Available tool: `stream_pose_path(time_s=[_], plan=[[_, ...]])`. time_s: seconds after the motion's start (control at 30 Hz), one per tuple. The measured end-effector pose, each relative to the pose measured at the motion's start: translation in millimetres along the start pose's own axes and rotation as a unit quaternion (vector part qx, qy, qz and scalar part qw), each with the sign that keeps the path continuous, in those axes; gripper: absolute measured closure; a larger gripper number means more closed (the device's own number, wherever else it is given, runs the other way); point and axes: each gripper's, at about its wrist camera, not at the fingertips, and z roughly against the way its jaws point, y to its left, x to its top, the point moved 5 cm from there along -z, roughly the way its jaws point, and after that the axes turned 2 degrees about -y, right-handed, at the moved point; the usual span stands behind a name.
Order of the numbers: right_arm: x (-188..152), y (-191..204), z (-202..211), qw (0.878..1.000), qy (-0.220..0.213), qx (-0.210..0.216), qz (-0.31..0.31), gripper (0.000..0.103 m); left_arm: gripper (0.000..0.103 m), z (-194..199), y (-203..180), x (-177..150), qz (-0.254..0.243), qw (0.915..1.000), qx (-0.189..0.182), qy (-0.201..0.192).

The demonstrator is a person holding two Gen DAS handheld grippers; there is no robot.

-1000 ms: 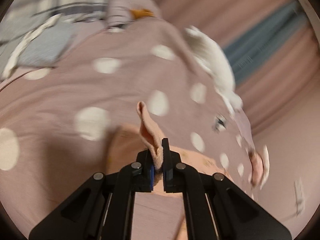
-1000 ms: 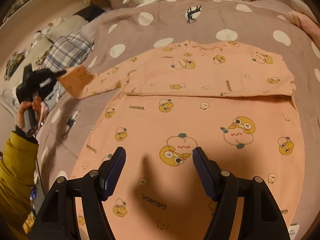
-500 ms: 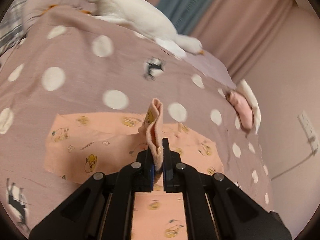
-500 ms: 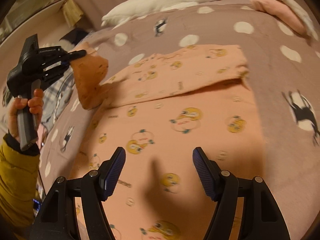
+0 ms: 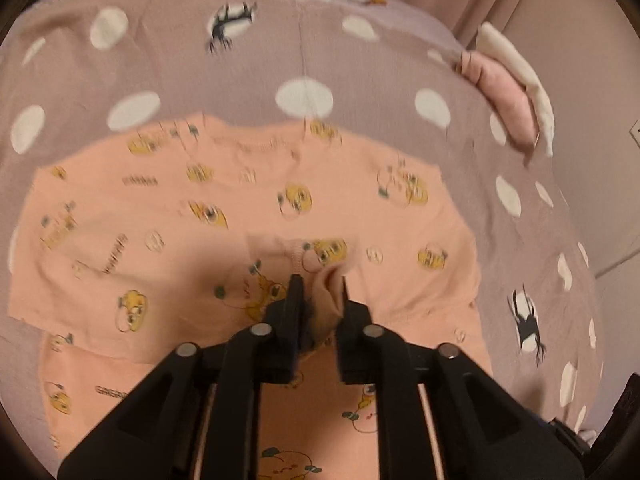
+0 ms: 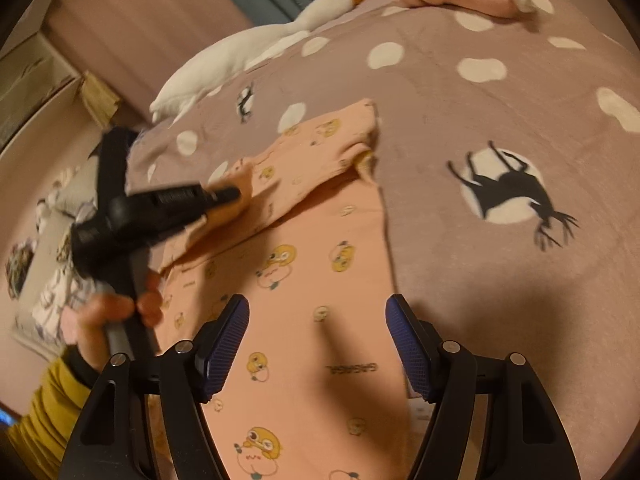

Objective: Fold small clothes
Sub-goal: 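Grasp the other sleeve cuff with the left gripper and fold it across the body, then open the left gripper and release the sleeve onto the shirt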

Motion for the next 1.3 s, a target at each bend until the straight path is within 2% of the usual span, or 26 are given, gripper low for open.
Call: stream_pose_path(time_s=[0.03, 0.07, 0.1, 0.13, 0.27, 0.4, 0.67, 0.77, 0.87, 0.93, 1.07, 1.17, 1.23, 1.3], plan=[[1, 1, 1, 1.0, -0.002, 0.0, -0.001, 0.031, 0.063, -1, 0, -2, -0.003, 1.0, -0.003, 0.005], [1, 1, 2, 1.0, -0.003, 0.003, -0.002, 0.031, 0.054, 1, -1, -4, -0.006, 1.0, -0.005, 0.003], [2, 3, 2, 1.0, -0.004, 0.006, -0.002, 0.03, 0.039, 5, -1, -5, -0.01, 0.9999, -0.007, -0.003], [2, 5, 1, 1.0, -0.004, 0.009, -0.002, 0.03, 0.034, 12, -1, -6, -0.014, 0.9998, -0.009, -0.012], [6, 14, -5, 1.0, 0.002, 0.026, 0.001, 0.03, 0.032, 34, 1, -10, -0.024, 0.9992, -0.012, -0.029], [14, 28, -16, 0.998, 0.01, 0.066, -0.006, 0.03, 0.02, 62, 18, -20, -0.016, 0.9985, -0.013, -0.05], [41, 69, -75, 0.991, 0.053, 0.12, 0.001, 0.03, 0.002, 99, 82, -52, 0.051, 0.9973, 0.007, -0.052], [50, 79, -99, 0.99, 0.067, 0.125, -0.006, 0.03, 0.0, 111, 101, -62, 0.066, 0.9959, 0.015, -0.059], [55, 82, -124, 0.992, 0.081, 0.098, -0.001, 0.033, 0.0, 123, 115, -71, 0.079, 0.9944, 0.024, -0.066], [56, 80, -140, 0.993, 0.092, 0.071, -0.002, 0.037, 0.0, 132, 123, -74, 0.096, 0.9918, 0.022, -0.082], [54, 77, -156, 0.992, 0.108, 0.064, -0.014, 0.046, 0.0, 148, 135, -76, 0.128, 0.9862, 0.007, -0.105], [54, 77, -161, 0.993, 0.11, 0.05, -0.01, 0.062, 0.0, 159, 143, -77, 0.145, 0.9823, 0.0, -0.118], [56, 77, -160, 0.993, 0.111, 0.032, 0.001, 0.08, 0.0, 165, 146, -77, 0.149, 0.9806, -0.002, -0.127], [59, 78, -155, 0.994, 0.108, 0.023, 0.014, 0.091, 0.0, 170, 150, -77, 0.15, 0.9793, -0.002, -0.135]])
